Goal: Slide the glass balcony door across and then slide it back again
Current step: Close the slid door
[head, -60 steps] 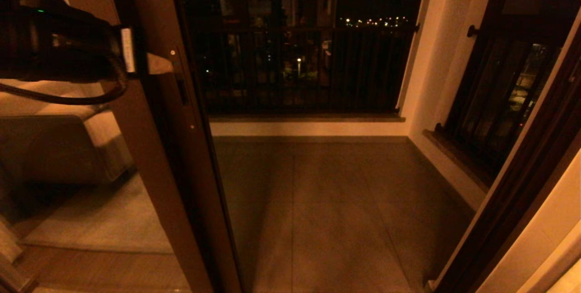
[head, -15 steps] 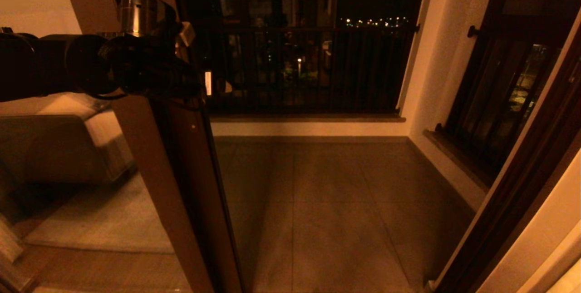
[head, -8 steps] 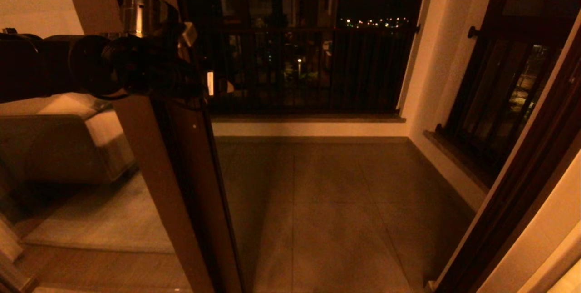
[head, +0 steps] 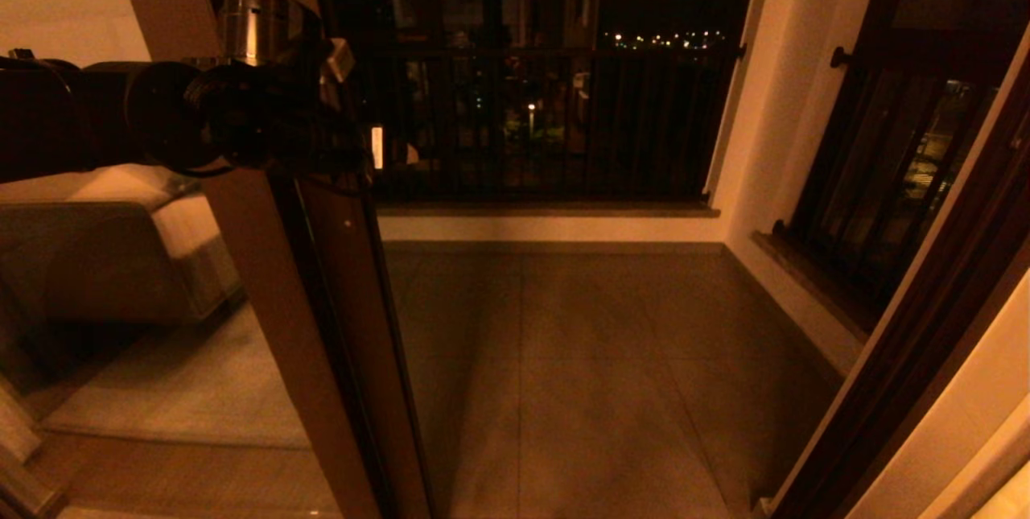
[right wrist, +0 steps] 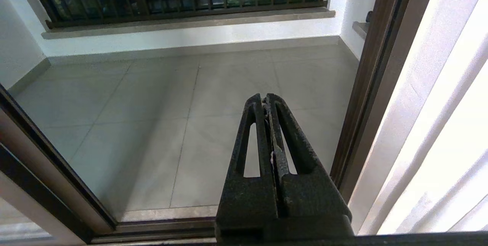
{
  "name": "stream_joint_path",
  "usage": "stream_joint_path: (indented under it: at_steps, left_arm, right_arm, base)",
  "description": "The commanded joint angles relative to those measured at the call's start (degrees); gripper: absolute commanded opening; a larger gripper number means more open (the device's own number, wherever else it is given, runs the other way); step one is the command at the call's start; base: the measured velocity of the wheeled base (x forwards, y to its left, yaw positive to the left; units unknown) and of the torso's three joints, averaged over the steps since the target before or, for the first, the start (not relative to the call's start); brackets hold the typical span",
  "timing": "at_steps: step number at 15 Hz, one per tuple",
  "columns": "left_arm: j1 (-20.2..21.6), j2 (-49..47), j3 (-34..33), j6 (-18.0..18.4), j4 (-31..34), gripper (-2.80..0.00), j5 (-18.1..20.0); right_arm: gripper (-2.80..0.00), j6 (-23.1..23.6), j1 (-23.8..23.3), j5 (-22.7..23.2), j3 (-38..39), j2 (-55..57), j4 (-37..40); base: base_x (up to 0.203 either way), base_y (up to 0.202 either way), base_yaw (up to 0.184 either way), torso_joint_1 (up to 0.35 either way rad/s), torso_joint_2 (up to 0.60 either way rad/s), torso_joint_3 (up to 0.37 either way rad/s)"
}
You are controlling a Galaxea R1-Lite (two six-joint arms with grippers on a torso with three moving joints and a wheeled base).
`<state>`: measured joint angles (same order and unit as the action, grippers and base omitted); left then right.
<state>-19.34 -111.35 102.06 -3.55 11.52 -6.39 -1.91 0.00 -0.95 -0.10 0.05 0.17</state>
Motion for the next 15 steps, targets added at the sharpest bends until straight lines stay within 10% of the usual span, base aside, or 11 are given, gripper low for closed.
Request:
stream_joint_path:
  at_steps: [1, 15]
  left_arm:
    - [-0.35, -0.09, -0.11, -0.06, 0.15, 0.00, 0.24]
    - [-4.12, -0.36, -0.11, 0.03, 0.09, 0.00, -0.03]
  right_arm:
    - [-2.80, -0.02, 0.00, -0.02, 0.01, 0.04, 0.01]
    - [-2.80, -0.02, 0.00, -0.02, 0.01, 0.04, 0.01]
  base:
    - [0.000, 0.000, 0.000, 0.000, 0.00, 0.000]
    - [0.000, 0.000, 0.000, 0.000, 0.00, 0.000]
